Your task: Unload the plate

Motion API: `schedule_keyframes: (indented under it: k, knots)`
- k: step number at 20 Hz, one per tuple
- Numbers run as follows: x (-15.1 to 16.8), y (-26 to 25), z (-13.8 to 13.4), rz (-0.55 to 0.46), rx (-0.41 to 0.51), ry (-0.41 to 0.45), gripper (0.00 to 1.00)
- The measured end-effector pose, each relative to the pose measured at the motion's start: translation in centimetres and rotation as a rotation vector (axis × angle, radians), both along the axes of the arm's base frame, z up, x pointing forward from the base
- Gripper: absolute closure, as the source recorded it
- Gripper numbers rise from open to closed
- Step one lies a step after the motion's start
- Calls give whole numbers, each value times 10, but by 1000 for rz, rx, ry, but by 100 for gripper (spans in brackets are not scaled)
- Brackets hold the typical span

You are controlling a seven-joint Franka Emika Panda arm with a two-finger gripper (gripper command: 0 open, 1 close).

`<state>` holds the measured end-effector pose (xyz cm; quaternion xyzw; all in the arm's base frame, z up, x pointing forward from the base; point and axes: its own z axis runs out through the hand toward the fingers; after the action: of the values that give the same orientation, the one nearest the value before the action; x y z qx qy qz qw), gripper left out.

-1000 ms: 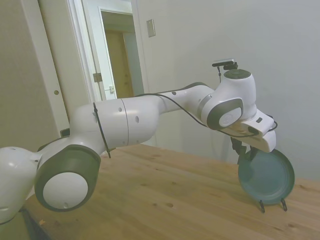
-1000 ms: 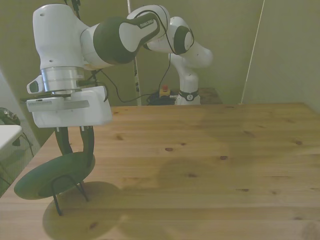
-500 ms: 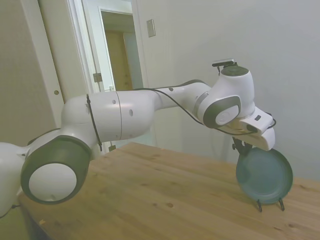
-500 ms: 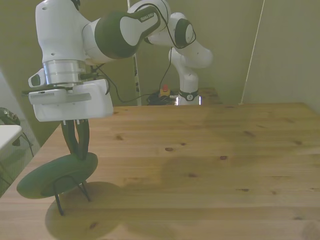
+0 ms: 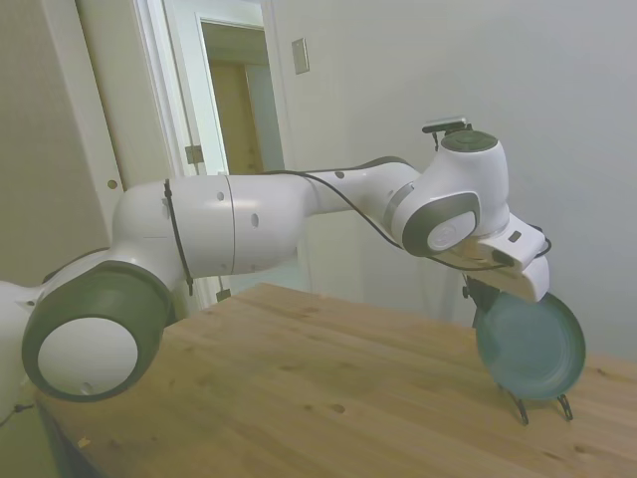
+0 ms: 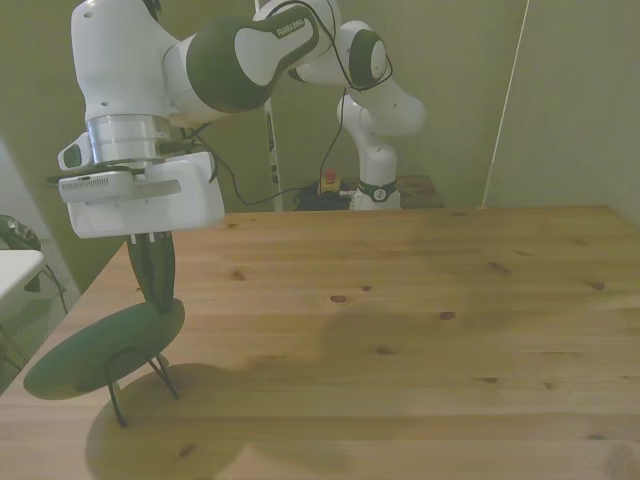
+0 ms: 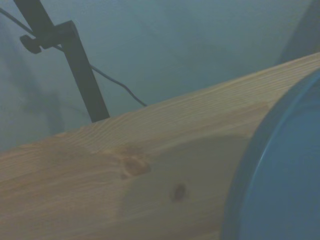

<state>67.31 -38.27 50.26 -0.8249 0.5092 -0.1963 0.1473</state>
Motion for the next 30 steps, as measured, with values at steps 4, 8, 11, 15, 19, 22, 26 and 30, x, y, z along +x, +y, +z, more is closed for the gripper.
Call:
schedule_keyframes:
  k: [4,8,11,15,19,22,26,30]
  knots:
    - [-4,-1,15,-5,-4,-23,100]
    - [-12,13,66,5,1,-99,100]
    - [-22,42,113,45,7,-136,100]
    - [-32,100,142,120,30,-120,100]
    - [-40,163,123,172,40,-15,100]
    - [-45,198,75,178,19,113,100]
    - [-51,218,-4,147,-12,262,100]
    - [-49,222,-53,127,-38,330,100]
